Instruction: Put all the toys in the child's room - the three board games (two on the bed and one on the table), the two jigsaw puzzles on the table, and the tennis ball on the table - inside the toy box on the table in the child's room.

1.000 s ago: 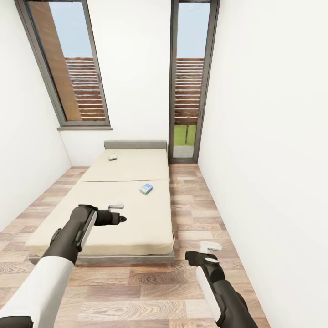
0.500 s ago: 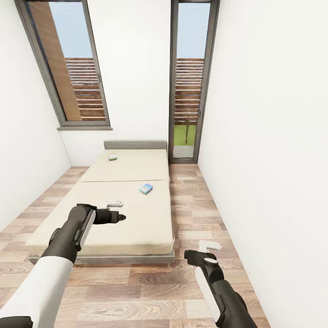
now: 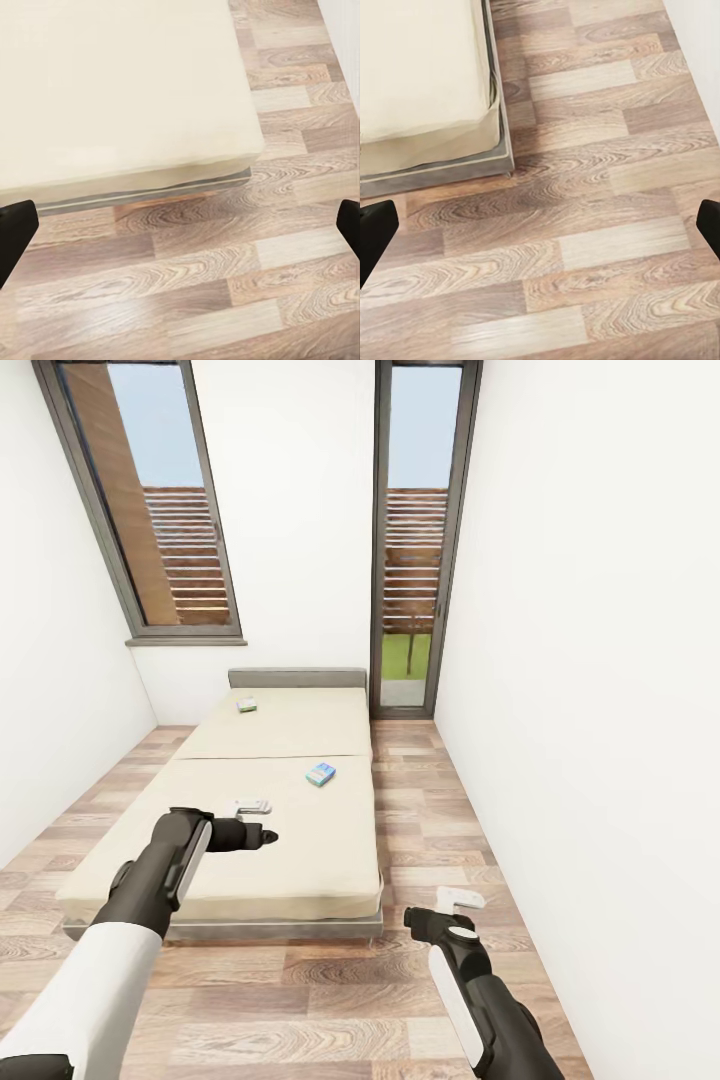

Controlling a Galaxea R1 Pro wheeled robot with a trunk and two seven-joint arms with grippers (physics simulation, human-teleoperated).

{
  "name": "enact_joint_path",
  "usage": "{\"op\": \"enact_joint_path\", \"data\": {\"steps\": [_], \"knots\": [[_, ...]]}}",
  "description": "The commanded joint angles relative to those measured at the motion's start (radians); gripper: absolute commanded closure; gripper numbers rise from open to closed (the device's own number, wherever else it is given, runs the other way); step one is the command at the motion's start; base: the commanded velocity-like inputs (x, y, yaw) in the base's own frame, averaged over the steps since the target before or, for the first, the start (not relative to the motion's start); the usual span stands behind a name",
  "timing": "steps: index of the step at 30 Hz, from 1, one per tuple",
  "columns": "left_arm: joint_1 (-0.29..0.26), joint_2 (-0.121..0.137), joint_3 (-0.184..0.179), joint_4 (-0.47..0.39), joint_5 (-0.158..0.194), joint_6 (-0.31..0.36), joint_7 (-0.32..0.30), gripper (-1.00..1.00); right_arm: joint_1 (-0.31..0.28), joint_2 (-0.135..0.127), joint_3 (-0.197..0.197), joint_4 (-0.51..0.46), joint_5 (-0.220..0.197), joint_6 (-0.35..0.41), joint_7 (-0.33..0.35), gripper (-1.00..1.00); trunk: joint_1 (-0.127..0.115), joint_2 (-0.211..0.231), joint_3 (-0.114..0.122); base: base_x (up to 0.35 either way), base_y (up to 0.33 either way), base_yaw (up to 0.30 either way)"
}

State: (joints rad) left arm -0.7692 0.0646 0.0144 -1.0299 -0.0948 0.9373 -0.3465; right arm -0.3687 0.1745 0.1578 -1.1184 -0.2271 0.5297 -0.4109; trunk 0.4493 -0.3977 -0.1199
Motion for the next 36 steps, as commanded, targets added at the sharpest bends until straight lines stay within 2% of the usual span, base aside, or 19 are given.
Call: {"op": "enact_joint_path", "data": {"steps": [1, 11, 26, 36], "knots": [[-0.001, -0.001, 0.001, -0.001, -0.01, 0.003, -0.009, -1.0, -0.001, 0.0, 0.001, -0.001, -0.011, 0.002, -0.01, -1.0, 0.001, -0.002, -0.002, 0.0, 0.0, 0.0], [-0.001, -0.005, 0.006, -0.001, -0.012, 0.001, -0.011, -1.0, -0.001, 0.0, 0.001, -0.001, -0.012, 0.003, -0.009, -1.0, 0.001, -0.002, -0.002, 0.013, 0.0, 0.0], [-0.001, -0.008, 0.002, -0.001, -0.012, 0.0, -0.009, -1.0, -0.001, 0.0, 0.005, -0.004, -0.011, 0.001, -0.011, -1.0, 0.001, -0.002, -0.002, 0.125, -0.004, 0.0], [-0.001, -0.016, 0.001, 0.0, -0.016, -0.001, -0.008, -1.0, -0.001, 0.0, 0.003, -0.011, -0.012, 0.002, -0.01, -1.0, 0.001, -0.002, -0.002, 0.186, -0.195, 0.0]]}}
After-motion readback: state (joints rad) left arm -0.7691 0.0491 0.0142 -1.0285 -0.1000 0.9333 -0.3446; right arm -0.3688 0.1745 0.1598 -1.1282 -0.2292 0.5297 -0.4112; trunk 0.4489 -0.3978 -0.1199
